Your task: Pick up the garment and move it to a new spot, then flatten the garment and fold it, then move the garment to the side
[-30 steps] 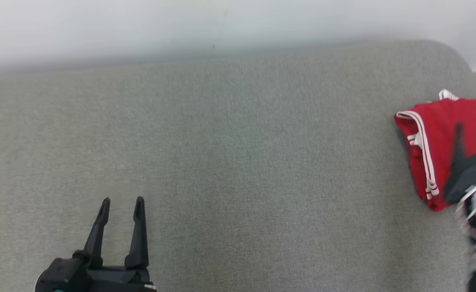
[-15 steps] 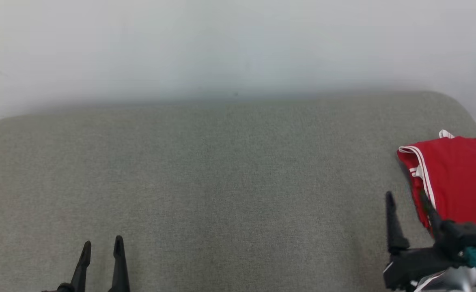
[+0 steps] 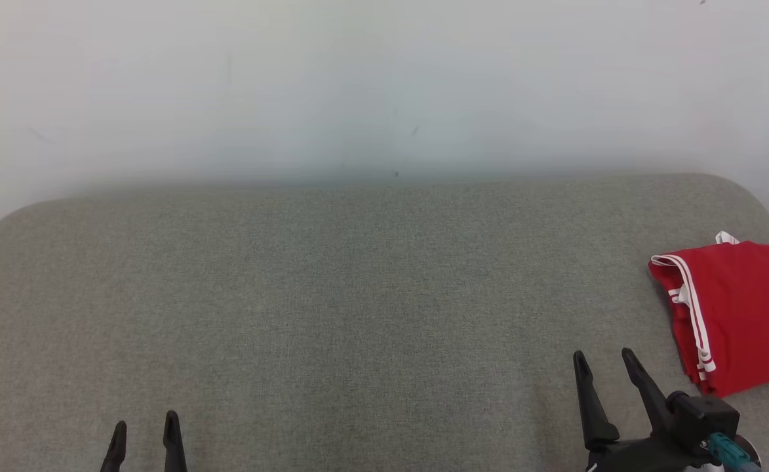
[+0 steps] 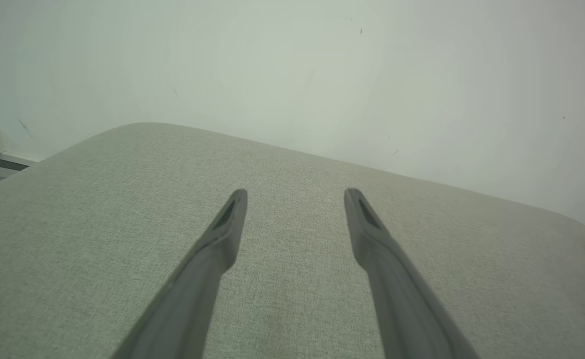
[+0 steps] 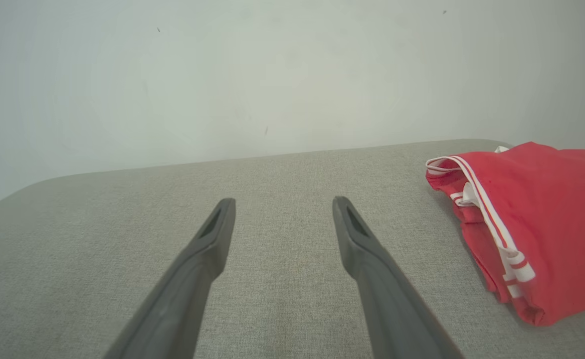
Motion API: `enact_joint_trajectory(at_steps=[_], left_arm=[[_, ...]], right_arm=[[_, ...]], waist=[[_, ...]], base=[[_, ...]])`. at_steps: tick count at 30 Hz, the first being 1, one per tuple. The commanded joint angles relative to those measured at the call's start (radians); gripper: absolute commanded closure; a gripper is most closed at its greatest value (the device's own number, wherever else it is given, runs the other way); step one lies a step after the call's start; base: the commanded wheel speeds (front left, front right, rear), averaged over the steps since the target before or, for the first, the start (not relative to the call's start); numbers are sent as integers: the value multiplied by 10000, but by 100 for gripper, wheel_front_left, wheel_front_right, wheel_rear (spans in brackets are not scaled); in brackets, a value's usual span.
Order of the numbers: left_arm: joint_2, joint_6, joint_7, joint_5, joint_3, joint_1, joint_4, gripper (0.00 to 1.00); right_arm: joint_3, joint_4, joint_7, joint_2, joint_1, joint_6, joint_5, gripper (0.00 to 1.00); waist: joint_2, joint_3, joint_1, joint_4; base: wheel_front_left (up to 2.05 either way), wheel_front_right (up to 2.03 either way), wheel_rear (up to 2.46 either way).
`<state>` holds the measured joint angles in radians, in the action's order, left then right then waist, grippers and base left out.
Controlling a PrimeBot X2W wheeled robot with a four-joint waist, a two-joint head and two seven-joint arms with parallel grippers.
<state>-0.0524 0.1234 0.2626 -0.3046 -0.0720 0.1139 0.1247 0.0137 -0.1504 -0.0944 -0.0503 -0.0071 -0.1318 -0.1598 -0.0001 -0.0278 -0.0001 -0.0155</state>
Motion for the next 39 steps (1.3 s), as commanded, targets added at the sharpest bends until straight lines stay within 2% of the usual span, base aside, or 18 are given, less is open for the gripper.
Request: enact_joint_trajectory(at_steps=[1,25,26,31,39], left_arm=[[20,22,30,58,-35,134,-21,0],[28,55,30,-30,181,179,-5,0],[12,12,-4,-32,176,94,6,100],[52,4,-35,-106,203,87,460,100],[47,13,-451,-1653,225,-297,678,100]], right_arm=[[3,-81,-32,-3,94,27,-85,0],[251,-385,-29,-1,-46,27,-273,0],[258,-440,-22,2,-29,-2,-241,100],[248,-938,13,8,238,0,-310,100],[-30,-956,297,7,114,0,-1983,100]], waist=[[1,7,1,2],[1,146,1,56],[1,148,2,55],[1,150,1,55],[1,162,1,62]], base=[[0,0,0],[0,0,0],[0,0,0],[0,0,0],[0,0,0]])
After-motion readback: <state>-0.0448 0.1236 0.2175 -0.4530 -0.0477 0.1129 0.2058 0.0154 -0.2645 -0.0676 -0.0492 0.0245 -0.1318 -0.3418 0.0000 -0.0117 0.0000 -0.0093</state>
